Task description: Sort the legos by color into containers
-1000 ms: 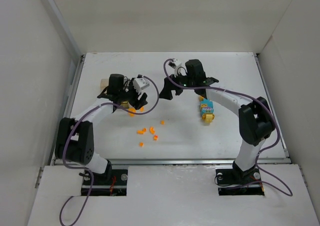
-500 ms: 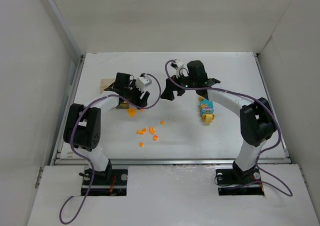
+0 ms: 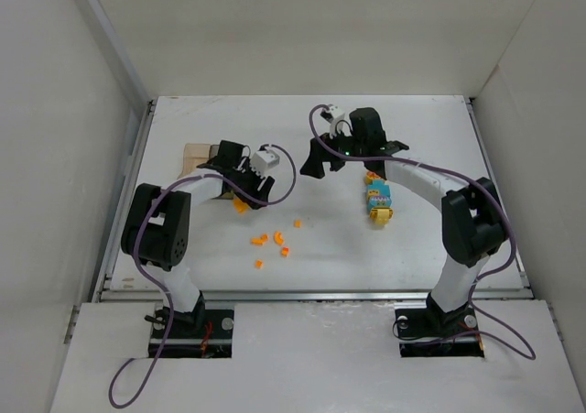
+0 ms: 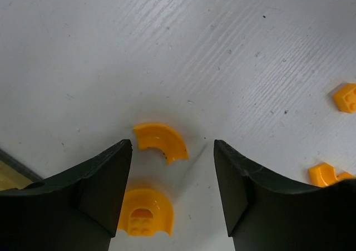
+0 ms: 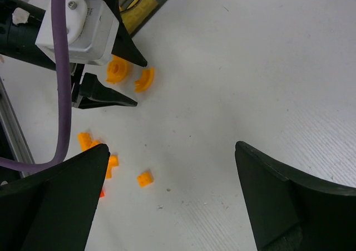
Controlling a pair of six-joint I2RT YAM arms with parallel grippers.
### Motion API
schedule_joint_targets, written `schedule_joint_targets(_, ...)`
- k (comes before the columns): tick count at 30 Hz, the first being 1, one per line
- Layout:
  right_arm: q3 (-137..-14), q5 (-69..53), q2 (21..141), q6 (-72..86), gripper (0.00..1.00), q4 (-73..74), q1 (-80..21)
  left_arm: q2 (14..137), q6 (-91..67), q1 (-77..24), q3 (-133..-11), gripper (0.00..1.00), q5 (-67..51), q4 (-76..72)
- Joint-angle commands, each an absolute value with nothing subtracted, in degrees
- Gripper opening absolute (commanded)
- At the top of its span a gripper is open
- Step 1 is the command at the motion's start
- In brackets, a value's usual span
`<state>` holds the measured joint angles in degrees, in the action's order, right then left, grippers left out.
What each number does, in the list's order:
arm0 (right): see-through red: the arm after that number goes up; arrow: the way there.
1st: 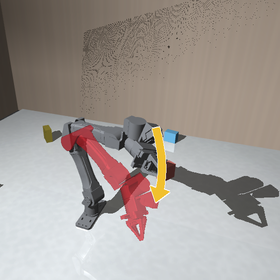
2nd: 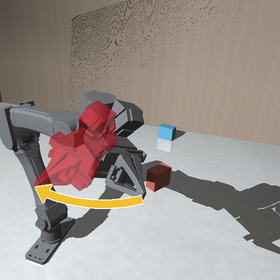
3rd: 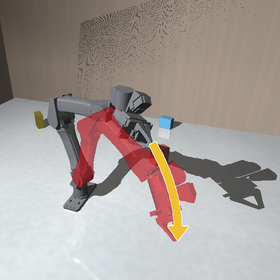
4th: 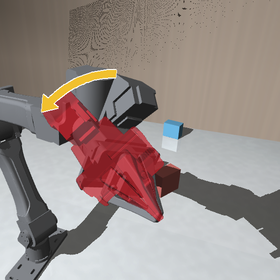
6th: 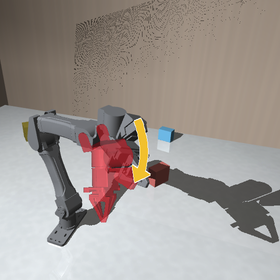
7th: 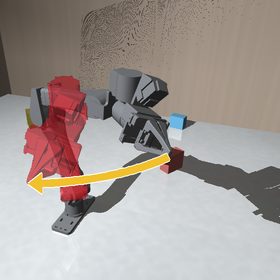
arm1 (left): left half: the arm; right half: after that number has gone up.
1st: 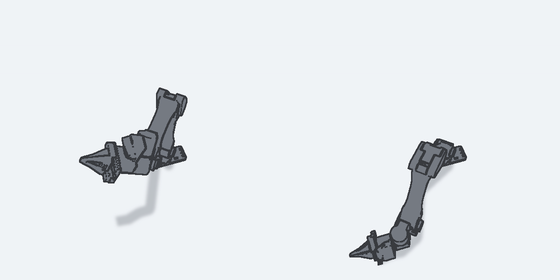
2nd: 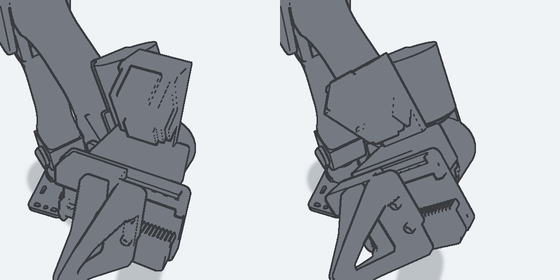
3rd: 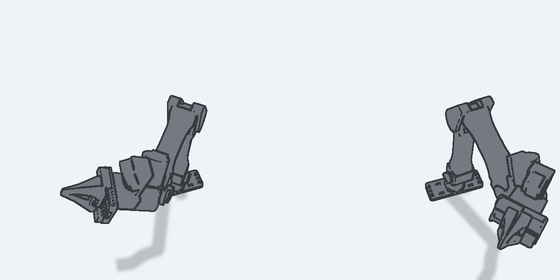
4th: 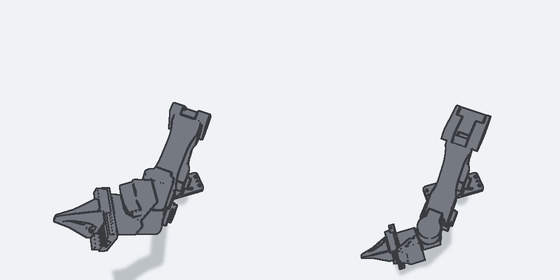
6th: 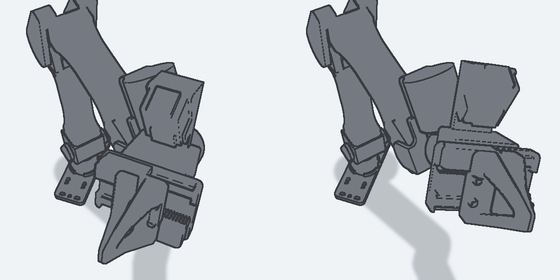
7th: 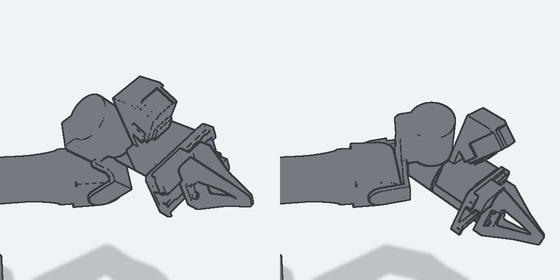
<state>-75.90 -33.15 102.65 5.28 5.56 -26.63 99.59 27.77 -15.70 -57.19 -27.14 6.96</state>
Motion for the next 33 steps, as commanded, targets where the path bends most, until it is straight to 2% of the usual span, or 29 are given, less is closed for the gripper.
schedule_joint_targets(1,-76.46,-33.22,99.49,5.8,1.0,3.43,-26.63,99.32,26.89,-15.64,-56.78,0.57,-26.37,7.91)
schedule_joint_targets(11,-75.41,-32.17,98.96,5.8,1.0,3.43,-26.63,99.31,25.85,-16.69,-54.32,0.53,-26.28,6.33)
schedule_joint_targets(17,-74.89,-31.64,98.35,5.8,1.0,3.43,-26.63,100.81,25.31,-17.4,-56.69,0.29,-25.75,6.86)
schedule_joint_targets(18,-74.88,-31.64,97.83,5.8,1.0,3.43,-26.63,100.81,25.31,-17.4,-56.69,0.22,-26.27,6.86)
schedule_joint_targets(23,-74.36,-31.11,97.29,5.8,1.0,3.43,-26.63,100.81,26.54,-17.93,-56.69,0.05,-27.51,8.17)
schedule_joint_targets(26,-73.83,-31.11,96.77,5.8,1.0,3.43,-26.63,100.2,26.02,-17.93,-58.79,0.0,-28.82,8.96)
schedule_joint_targets(33,-73.83,-30.59,95.63,5.8,1.0,3.43,-26.63,94.15,19.61,-13.02,-71.96,0.0,-35.07,14.5)
